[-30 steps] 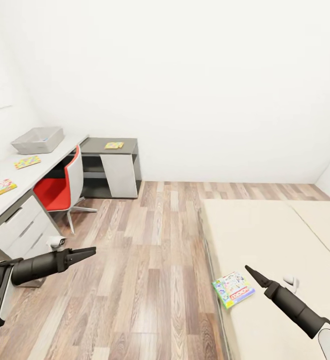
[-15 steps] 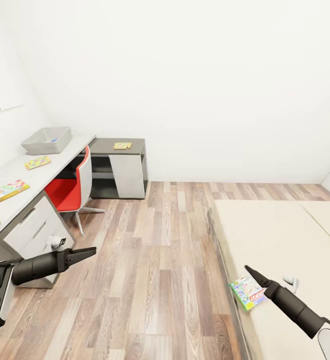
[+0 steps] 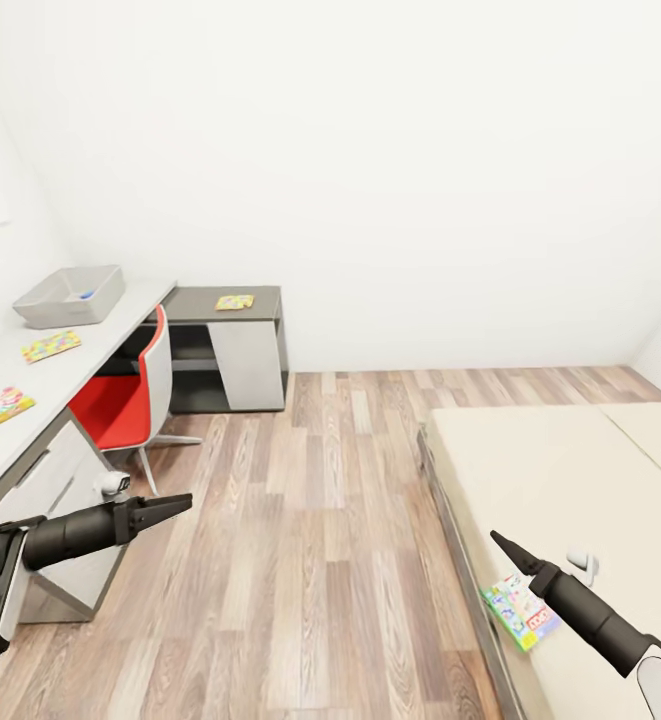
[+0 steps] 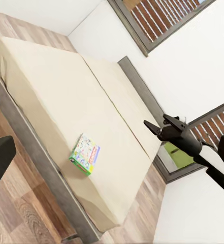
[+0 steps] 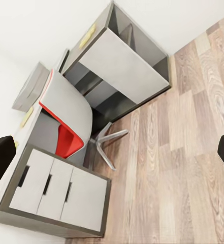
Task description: Put all the toys in the child's room - the three board games (two on the bed and one on the table), the two jigsaw puzzles on the table, and the tennis ball on the table - inside the toy box on the table in the child's room.
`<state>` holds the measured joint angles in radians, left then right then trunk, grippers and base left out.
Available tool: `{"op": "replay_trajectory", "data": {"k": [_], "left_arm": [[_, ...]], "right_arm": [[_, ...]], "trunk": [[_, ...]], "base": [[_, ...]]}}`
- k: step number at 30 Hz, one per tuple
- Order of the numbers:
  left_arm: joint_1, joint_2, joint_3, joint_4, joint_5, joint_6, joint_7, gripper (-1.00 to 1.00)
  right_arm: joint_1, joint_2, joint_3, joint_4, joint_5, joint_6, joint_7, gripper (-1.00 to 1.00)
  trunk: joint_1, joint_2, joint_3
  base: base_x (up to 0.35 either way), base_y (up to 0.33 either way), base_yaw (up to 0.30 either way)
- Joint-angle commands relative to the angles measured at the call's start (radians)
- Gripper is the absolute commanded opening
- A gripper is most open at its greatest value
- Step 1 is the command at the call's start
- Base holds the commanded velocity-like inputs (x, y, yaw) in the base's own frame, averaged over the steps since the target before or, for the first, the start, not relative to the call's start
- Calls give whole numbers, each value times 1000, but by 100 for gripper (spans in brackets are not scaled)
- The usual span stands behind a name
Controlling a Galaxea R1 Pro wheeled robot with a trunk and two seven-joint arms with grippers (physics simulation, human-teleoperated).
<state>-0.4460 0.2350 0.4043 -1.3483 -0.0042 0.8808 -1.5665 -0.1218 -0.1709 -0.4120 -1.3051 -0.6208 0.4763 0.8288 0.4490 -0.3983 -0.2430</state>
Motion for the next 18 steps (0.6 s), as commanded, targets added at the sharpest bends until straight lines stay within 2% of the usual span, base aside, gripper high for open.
{"op": "replay_trajectory", "data": {"k": [1, 9, 16, 18], "left_arm": [[0, 0, 0, 0, -1, 11, -4, 100], [0, 1, 0, 0, -2, 11, -4, 100], [0, 3, 0, 2, -6, 11, -4, 100], [0, 4, 1, 19, -19, 7, 16, 100]], "right_arm": [[-1, 0, -1, 0, -6, 8, 1, 100], [-1, -1, -1, 0, -7, 8, 1, 100], [-1, -7, -2, 0, -10, 10, 1, 100], [-1, -8, -2, 1, -11, 11, 1, 100]], "trunk": [[1, -2, -1], [1, -2, 6], [1, -2, 13], [1, -2, 15]], "base": [[252, 205, -235], [233, 161, -241], [63, 25, -244], [16, 6, -244]]}}
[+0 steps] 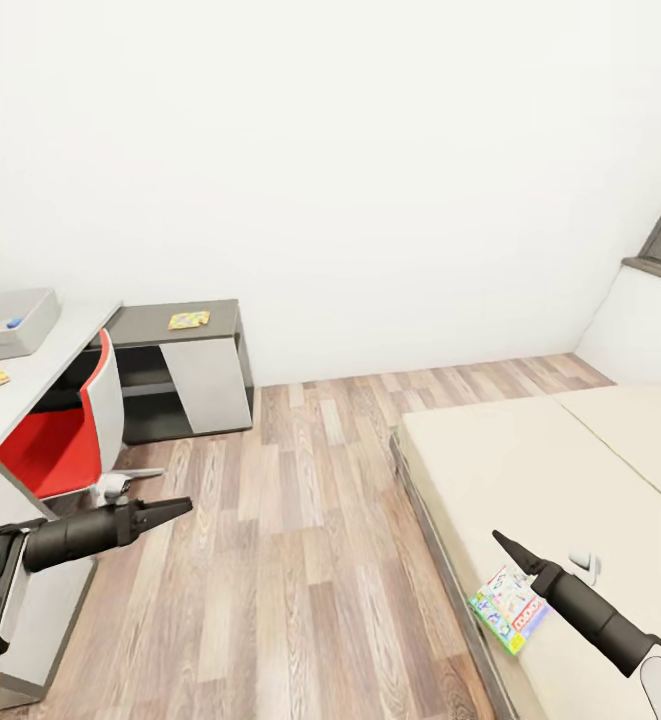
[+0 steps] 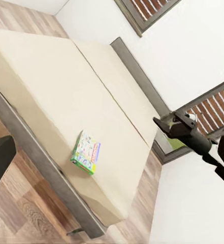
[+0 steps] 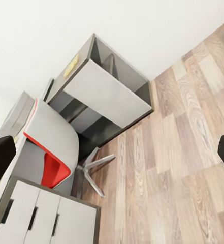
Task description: Put all the toys in the child's room - the three board games (two on the bed and one on the table), the two jigsaw puzzles on the table, and the tennis ball on the table - inside the toy box on the table in the child's room.
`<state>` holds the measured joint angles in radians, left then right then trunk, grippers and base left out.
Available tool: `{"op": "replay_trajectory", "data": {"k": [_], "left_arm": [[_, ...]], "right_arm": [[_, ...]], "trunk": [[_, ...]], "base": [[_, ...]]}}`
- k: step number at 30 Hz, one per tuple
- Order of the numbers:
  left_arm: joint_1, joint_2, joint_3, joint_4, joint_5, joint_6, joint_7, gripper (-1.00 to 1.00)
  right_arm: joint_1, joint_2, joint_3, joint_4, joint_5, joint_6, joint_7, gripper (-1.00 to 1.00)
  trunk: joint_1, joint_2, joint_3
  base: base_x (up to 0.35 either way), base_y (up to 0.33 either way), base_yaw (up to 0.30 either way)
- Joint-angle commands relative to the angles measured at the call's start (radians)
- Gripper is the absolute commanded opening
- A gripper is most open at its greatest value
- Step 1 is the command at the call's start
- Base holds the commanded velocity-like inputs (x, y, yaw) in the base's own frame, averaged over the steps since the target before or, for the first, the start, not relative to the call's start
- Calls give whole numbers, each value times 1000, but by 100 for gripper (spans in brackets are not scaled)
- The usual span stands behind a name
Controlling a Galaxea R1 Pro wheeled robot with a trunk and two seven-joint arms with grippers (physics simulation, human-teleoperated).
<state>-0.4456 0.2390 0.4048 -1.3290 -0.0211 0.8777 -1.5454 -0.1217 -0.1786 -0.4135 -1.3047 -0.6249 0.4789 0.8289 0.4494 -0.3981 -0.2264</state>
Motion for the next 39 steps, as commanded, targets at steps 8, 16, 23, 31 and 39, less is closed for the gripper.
{"op": "replay_trajectory", "data": {"k": [8, 16, 23, 31, 39], "left_arm": [[2, 1, 20, 182, -77, -77, 182, 100], [5, 0, 27, 566, -192, -274, 538, 100], [5, -3, 24, 878, -208, -529, 996, 100], [6, -14, 18, 1241, -211, -938, 1578, 100], [47, -38, 17, 1317, -209, -1050, 1789, 100]], "right_arm": [[-1, -1, -1, 0, -5, 9, 1, 100], [-1, 3, -1, 0, -3, 6, 0, 100], [-1, 3, -1, -1, -3, 6, 0, 100], [-1, 2, -1, -1, -3, 6, 0, 100], [-1, 2, -1, -1, -3, 6, 0, 100]], "trunk": [[1, -2, 6], [1, -2, 13], [1, -2, 20], [1, -2, 29], [1, -2, 39]], "base": [[4, 2, -244], [0, 0, -244], [0, 0, -243], [0, 0, -232], [0, 0, -226]]}}
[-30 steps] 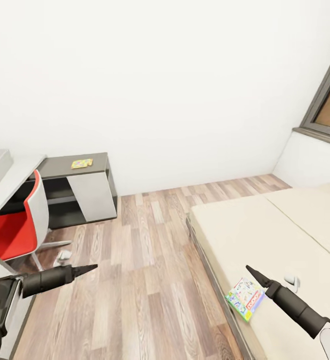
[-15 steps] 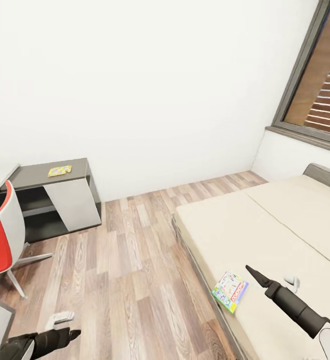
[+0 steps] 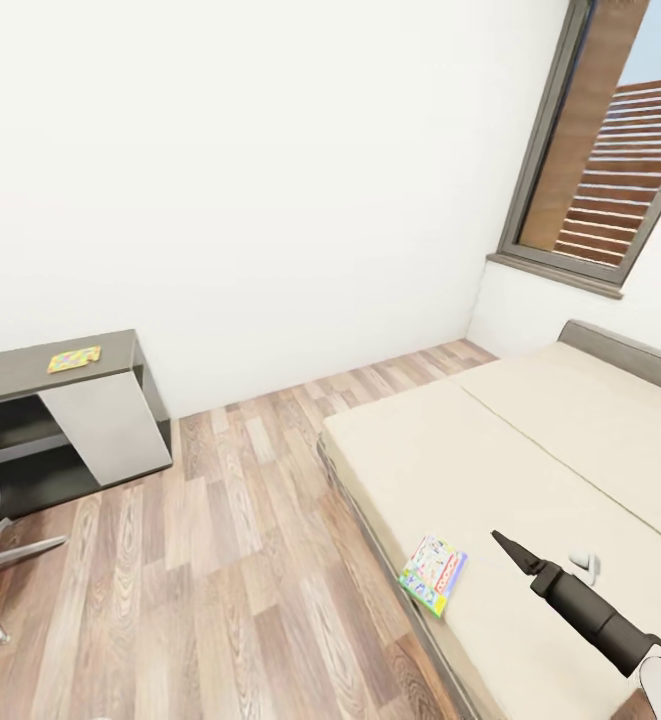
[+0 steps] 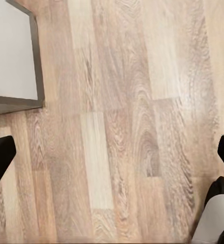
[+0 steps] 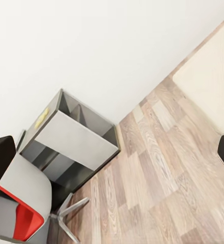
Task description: Put all the toys in the child's room - the three board games (two on the bed and one on the table), the two jigsaw puzzles on the table, and the tennis ball on the table - inside the toy box on the table in the child's room.
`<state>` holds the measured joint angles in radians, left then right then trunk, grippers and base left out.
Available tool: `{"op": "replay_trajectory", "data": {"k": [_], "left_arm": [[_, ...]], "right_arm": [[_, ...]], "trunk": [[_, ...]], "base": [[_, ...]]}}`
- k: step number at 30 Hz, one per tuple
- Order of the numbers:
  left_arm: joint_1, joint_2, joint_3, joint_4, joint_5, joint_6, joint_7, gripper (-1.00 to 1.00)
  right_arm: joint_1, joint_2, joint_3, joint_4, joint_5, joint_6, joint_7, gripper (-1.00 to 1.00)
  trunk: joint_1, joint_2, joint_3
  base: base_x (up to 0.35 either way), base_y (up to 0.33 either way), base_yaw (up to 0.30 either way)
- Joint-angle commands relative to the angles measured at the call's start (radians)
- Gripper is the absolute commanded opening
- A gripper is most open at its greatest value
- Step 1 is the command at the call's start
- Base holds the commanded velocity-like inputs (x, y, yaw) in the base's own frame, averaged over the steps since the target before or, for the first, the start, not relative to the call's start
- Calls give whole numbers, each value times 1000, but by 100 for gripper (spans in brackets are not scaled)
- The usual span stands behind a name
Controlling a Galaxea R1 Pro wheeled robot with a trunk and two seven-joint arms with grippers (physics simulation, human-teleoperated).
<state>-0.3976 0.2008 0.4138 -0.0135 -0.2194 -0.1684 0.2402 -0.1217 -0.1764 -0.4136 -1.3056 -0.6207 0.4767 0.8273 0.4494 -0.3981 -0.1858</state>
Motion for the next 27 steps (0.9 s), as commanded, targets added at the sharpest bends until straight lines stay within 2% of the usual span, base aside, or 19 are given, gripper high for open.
{"op": "replay_trajectory", "data": {"k": [1, 5, 6, 9, 13, 16, 21, 27], "left_arm": [[2, -4, 8, 3, -10, -5, 8, 100], [15, -35, 8, 7, -9, -9, 20, 100], [22, -53, 8, 8, -8, -10, 22, 100], [35, -85, 8, 8, -8, -10, 23, 100], [79, -163, 8, 9, -8, -11, 25, 100], [105, -194, 8, 9, -8, -11, 25, 100], [135, -210, 9, 9, -7, -11, 25, 100], [149, -206, 10, 9, -6, -11, 25, 100]], "right_arm": [[-1, 0, -1, 0, -7, 8, 1, 100], [-1, 0, -1, 0, -7, 8, 1, 100], [-1, -1, -1, 0, -7, 8, 1, 100], [-1, -2, -1, 0, -8, 8, 1, 100], [-1, -3, -3, 1, -9, 8, 1, 100], [-1, -3, -3, 1, -10, 8, 1, 100], [-1, -3, -4, 2, -10, 7, 1, 100], [-1, -3, -5, 2, -10, 7, 1, 100]], "trunk": [[1, -2, -1], [1, -2, 4], [1, -2, 5], [1, -2, 9], [1, -2, 14], [1, -2, 17], [1, -2, 24], [1, -2, 31]], "base": [[0, 0, -223], [0, 0, -222], [0, 0, -220], [0, 0, -220], [0, 0, -220], [0, 0, -219], [0, 0, -219], [0, 0, -219]]}}
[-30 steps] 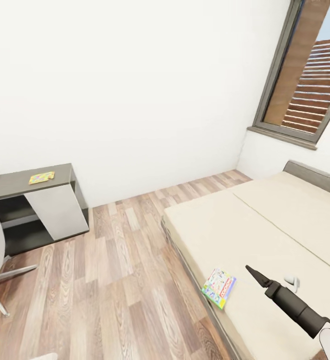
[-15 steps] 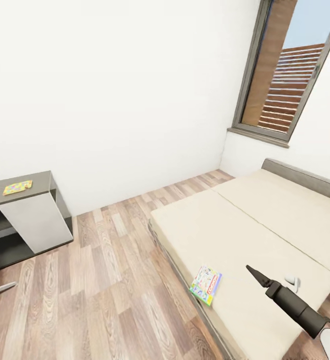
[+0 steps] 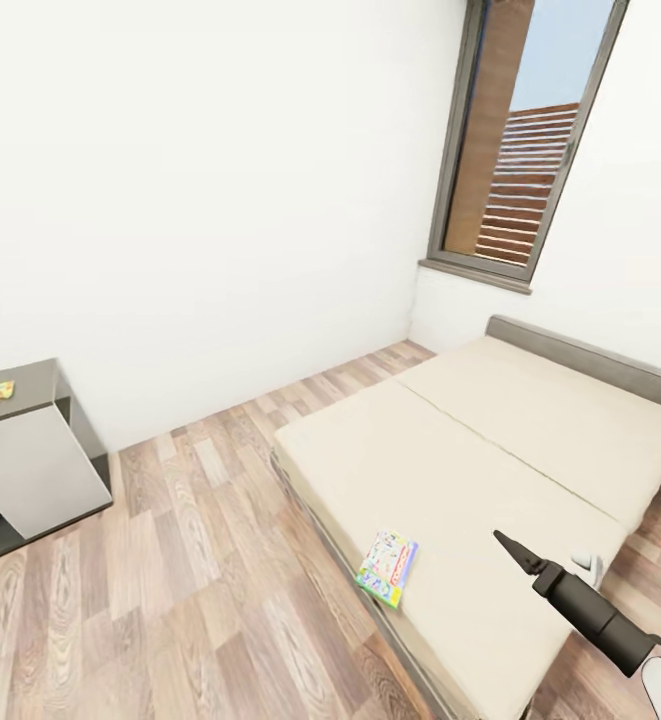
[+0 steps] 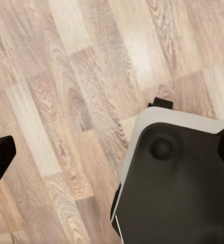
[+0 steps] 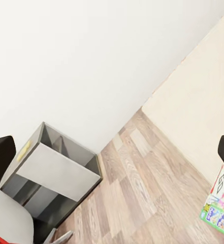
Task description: Put all the toys in the child's room - the three board games (two on the bed and one on the table), the two jigsaw puzzles on the table, and the tennis ball on the table - inside the toy box on the table in the child's room.
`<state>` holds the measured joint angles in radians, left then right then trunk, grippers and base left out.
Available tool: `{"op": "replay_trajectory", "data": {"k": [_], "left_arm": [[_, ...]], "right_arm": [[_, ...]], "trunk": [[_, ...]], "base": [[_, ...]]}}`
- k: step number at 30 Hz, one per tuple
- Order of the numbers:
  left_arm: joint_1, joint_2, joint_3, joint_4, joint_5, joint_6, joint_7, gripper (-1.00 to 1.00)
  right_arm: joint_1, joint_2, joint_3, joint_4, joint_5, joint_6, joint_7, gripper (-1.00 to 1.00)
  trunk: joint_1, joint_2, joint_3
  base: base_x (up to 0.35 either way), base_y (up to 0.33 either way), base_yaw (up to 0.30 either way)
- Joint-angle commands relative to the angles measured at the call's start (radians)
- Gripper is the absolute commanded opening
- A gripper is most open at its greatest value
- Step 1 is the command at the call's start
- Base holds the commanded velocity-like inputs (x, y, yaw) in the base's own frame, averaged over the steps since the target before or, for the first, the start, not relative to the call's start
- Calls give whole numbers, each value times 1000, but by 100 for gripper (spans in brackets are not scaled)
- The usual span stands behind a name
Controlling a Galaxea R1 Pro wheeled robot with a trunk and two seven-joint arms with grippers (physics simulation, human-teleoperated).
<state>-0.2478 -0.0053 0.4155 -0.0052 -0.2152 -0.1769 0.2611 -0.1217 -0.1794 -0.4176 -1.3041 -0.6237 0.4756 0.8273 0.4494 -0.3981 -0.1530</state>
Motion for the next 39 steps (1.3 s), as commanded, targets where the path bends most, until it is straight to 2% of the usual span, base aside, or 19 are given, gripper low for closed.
{"op": "replay_trajectory", "data": {"k": [1, 26, 39], "left_arm": [[0, 0, 8, 1, -11, -3, 4, 100], [2, -1, 7, 1, -12, -4, 4, 100], [2, -1, 7, 1, -12, -4, 4, 100]], "right_arm": [[-1, 0, -1, 0, -7, 8, 1, 100], [-1, 1, 1, 0, -5, 6, -2, 100], [-1, 1, 2, 0, -5, 6, -2, 100]], "trunk": [[1, -2, -1], [1, -2, 29], [1, -2, 38]], "base": [[0, 0, -219], [0, 0, -205], [0, 0, -110]]}}
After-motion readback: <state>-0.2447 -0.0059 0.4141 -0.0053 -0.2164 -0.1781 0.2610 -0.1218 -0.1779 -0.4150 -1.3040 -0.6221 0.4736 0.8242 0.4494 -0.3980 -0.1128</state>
